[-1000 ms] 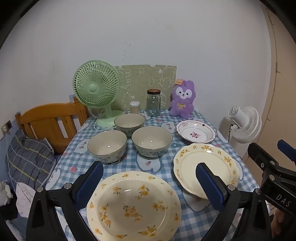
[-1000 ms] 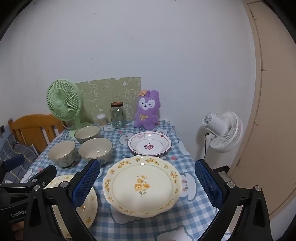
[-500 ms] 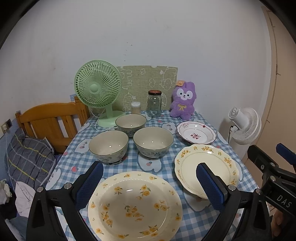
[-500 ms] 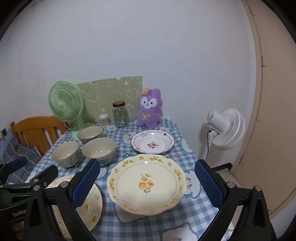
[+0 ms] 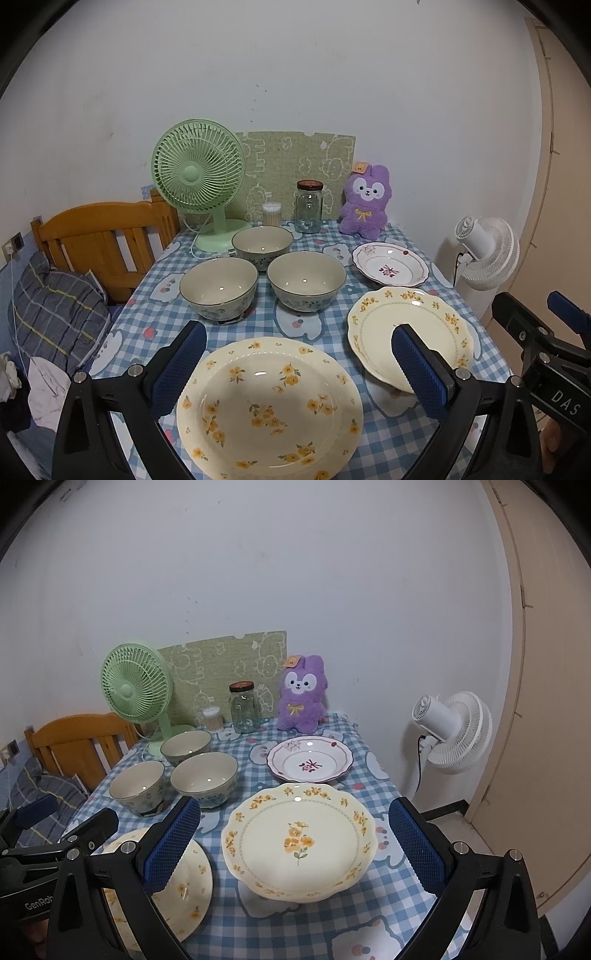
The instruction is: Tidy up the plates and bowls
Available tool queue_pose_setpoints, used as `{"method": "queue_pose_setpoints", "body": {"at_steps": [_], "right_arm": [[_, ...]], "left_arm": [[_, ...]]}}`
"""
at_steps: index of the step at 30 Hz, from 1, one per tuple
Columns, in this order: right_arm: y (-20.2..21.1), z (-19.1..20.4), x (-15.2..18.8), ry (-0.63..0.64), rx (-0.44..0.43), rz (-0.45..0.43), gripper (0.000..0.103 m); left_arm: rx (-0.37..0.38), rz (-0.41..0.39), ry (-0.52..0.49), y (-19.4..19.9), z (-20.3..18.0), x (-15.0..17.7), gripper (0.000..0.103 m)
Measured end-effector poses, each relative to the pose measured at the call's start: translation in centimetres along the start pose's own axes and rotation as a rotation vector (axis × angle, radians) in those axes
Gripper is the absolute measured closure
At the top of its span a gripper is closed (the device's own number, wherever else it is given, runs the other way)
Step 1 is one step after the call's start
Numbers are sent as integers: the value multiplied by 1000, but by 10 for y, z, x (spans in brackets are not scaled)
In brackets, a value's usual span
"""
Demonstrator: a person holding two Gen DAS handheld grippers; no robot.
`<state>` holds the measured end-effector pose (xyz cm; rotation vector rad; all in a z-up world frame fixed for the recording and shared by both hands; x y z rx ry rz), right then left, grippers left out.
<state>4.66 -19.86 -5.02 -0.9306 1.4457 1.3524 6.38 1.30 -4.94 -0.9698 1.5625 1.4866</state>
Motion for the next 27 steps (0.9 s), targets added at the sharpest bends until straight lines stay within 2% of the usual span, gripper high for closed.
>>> {"method": "queue_pose_setpoints", "body": {"at_steps": [27], "right_arm": [[48, 5, -2, 3, -3, -40, 0]], "left_arm": [[4, -56, 2, 50, 2, 5, 2]]}}
Point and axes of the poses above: each gripper's, at about its wrist camera, not at the fingertips, and y roughly against the way its jaws point, z to its left, x to its underside, the point moved 10 cm from there along -y, roughly the way its jaws point, and after that the axes turned 7 degrees about -z, right-handed, at the moved point
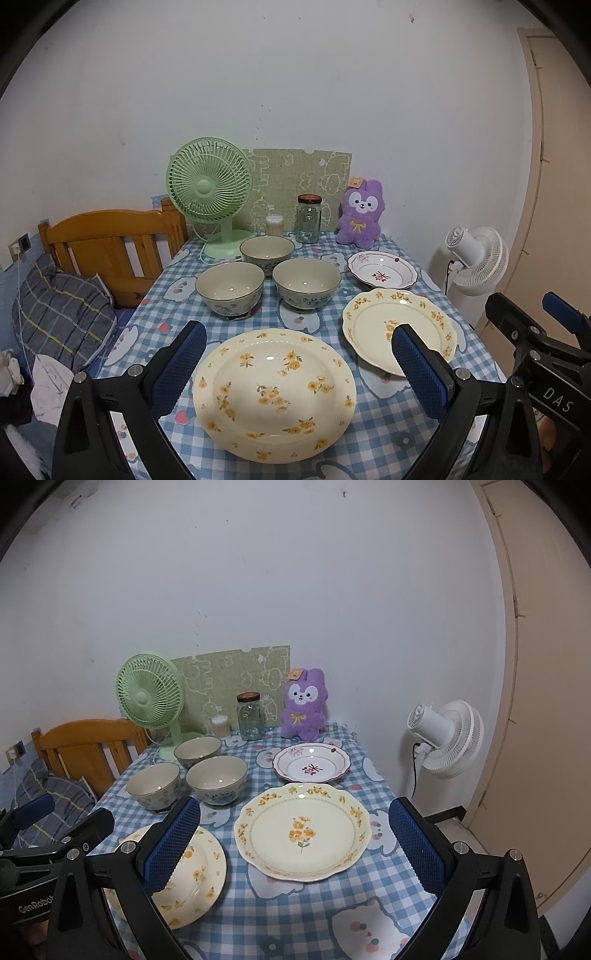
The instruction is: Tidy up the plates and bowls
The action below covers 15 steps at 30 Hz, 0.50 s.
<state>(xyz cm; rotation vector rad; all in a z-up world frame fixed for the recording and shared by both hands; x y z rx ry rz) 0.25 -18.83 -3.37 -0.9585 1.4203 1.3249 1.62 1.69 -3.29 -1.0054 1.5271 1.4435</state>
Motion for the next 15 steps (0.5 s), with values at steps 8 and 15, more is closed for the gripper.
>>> {"method": "queue_pose_setpoints", "body": {"at_steps": [8, 15], "right_arm": [[5, 0, -2, -1, 3, -7, 0], [4, 1, -10, 4, 1, -12, 0]], "left_arm": [[-2, -5, -2, 0, -1, 0, 2], [-2, -23, -1, 2, 1, -9, 2]]}}
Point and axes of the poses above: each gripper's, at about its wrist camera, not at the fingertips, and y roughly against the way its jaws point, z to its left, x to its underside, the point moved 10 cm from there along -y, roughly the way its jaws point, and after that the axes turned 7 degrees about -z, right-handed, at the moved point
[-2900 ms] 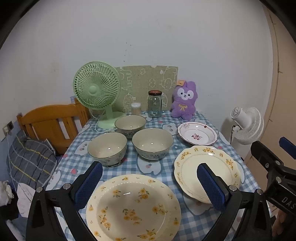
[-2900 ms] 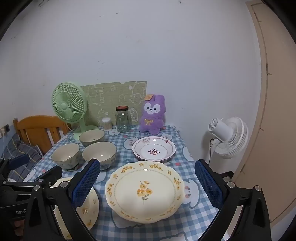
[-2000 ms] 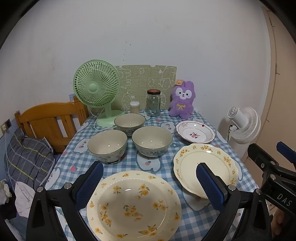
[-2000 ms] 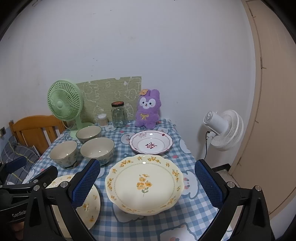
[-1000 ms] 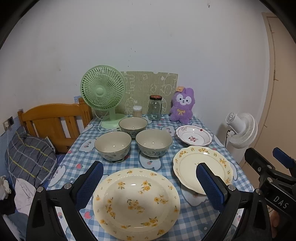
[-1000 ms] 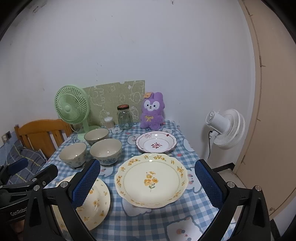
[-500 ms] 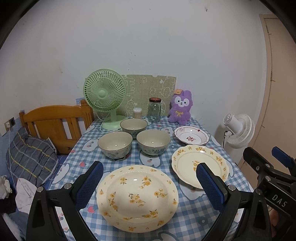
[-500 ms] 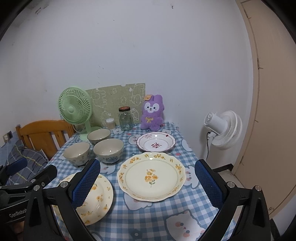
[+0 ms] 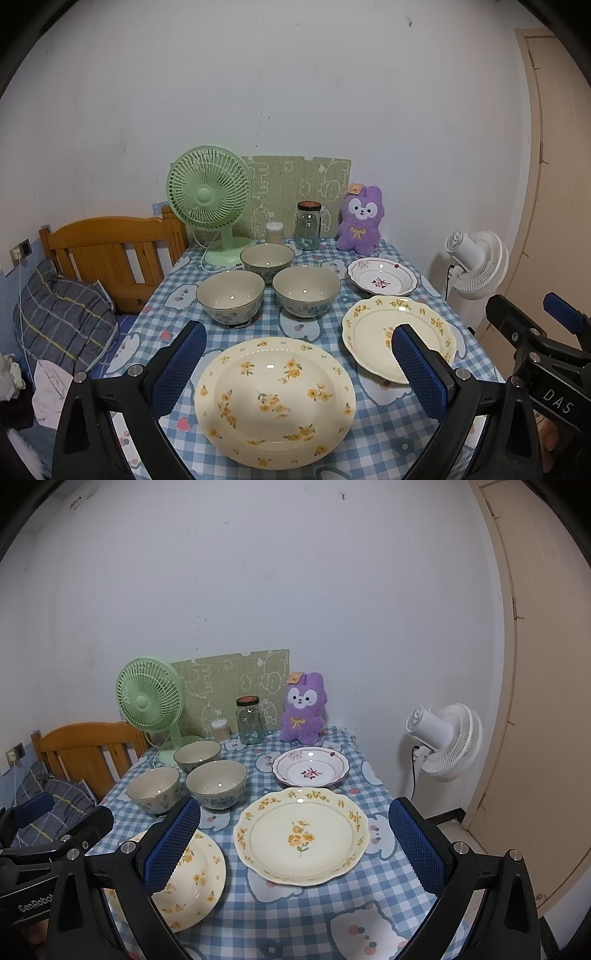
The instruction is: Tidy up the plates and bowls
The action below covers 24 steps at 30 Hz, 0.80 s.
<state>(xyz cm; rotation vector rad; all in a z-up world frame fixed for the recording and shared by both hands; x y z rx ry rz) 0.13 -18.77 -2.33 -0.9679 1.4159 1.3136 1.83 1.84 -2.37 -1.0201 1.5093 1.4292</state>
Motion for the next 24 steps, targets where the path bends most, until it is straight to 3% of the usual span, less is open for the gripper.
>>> {"method": "queue_pose_setpoints", "body": {"at_steps": [24], "right_arm": [[-9, 1, -6, 20, -27, -3, 0]], "left_arm": [[-14, -4, -1, -5, 0, -3, 2]]}}
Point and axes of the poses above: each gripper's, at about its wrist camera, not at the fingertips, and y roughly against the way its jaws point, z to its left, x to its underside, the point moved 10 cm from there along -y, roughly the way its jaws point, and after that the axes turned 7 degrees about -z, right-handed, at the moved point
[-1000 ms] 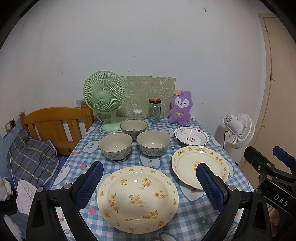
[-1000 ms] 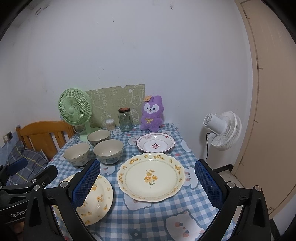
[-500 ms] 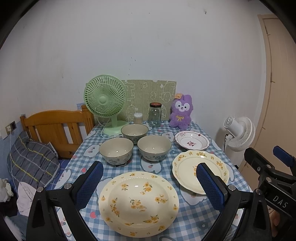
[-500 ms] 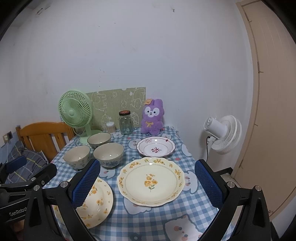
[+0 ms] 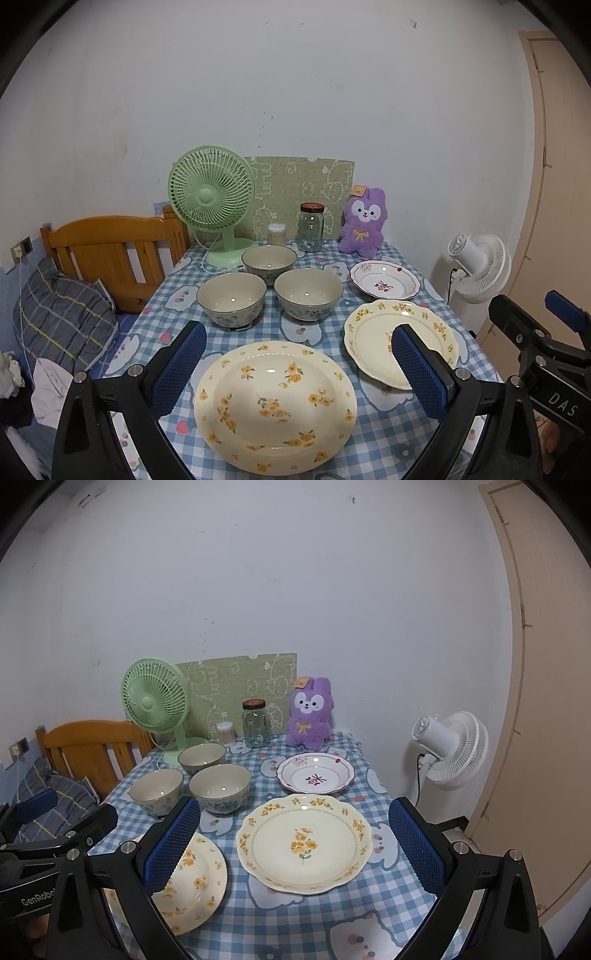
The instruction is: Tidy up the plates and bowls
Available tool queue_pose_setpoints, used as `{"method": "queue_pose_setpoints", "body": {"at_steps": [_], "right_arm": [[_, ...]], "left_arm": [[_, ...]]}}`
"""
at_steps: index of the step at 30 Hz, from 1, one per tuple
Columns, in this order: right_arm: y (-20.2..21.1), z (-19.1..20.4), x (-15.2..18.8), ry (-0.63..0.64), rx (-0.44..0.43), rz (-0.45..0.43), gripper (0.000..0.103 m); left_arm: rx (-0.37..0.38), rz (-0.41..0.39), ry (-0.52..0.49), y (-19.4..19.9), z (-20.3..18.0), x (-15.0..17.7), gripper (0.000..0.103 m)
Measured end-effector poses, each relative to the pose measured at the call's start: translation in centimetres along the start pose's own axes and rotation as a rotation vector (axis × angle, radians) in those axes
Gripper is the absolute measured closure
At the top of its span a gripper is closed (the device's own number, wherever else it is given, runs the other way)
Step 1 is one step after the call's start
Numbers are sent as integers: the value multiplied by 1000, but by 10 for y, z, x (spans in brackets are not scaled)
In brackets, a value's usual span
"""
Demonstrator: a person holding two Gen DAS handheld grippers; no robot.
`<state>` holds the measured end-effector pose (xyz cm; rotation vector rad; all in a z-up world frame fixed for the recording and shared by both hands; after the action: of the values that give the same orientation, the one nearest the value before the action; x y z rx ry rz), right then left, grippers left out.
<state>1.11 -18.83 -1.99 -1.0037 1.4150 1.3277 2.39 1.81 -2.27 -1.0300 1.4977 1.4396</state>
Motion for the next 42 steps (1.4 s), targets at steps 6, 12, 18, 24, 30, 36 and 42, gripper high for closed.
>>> {"method": "queue_pose_setpoints", "body": {"at_steps": [6, 12, 18, 24, 30, 36, 42], "right_arm": [[-6, -4, 2, 2, 9, 1, 1], [-18, -11, 5, -7, 19, 16, 1], [-33, -21, 10, -15, 27, 36, 3], [-52, -33, 14, -18, 43, 59, 5], [-74, -47, 26, -33, 53, 101, 7], [-97, -60, 39, -53, 58, 151, 10], [-123, -70, 55, -68, 58, 201, 11]], "left_arm": [[21, 13, -15, -9, -7, 2, 2], [35, 26, -17, -20, -13, 4, 2], [63, 41, -2, -36, -23, 5, 4], [78, 62, -9, -55, -38, 7, 7], [94, 116, -40, -81, -57, 17, 16], [110, 157, -59, -103, -72, 27, 19], [127, 218, -71, -130, -85, 38, 27]]}}
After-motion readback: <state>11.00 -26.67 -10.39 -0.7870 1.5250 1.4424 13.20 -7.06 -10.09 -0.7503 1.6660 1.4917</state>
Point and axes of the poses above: each gripper's, at about its wrist camera, not at the fingertips, and y roughly against the way its jaws point, z to its left, x to its underside, the point moved 10 cm from there along -y, roughly the way its jaws point, and after that the axes turned 7 degrees about -z, right-handed, at the moved point
